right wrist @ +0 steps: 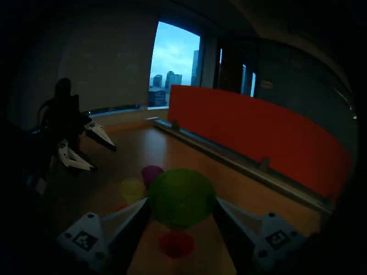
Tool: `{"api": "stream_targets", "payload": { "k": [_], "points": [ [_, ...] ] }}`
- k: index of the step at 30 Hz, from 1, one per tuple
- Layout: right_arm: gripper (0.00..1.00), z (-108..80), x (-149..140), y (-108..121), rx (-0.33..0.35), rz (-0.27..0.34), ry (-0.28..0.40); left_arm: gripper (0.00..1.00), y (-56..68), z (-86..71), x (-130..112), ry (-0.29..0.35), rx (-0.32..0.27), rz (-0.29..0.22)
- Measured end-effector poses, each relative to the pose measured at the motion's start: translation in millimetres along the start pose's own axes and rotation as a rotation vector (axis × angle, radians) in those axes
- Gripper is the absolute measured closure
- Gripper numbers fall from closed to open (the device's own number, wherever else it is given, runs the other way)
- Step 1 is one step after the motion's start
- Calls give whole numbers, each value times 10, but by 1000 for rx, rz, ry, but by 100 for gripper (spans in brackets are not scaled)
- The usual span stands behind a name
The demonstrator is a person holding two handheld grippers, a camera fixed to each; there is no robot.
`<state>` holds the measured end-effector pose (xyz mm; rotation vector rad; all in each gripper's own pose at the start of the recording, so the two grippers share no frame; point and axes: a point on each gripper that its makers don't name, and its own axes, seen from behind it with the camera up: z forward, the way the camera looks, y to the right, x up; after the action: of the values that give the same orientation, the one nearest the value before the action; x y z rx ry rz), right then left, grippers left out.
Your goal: Pour water
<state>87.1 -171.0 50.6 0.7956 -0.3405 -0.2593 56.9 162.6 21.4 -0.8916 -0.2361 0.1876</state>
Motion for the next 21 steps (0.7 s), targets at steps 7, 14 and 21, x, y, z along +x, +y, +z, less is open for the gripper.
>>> {"api": "stream_targets", "payload": {
  "k": [7, 14, 21],
  "points": [
    [9, -77, 89, -113, 0, 5, 40, 1, 43, -42, 9, 7, 4, 1],
    [9, -122, 191, -184, 0, 32, 93, 1, 71, -81, 33, 16, 4, -3],
    [9, -151, 275, -214, 3, 53, 151, 1, 102, -135, 38, 19, -2, -9]
  ]
}}
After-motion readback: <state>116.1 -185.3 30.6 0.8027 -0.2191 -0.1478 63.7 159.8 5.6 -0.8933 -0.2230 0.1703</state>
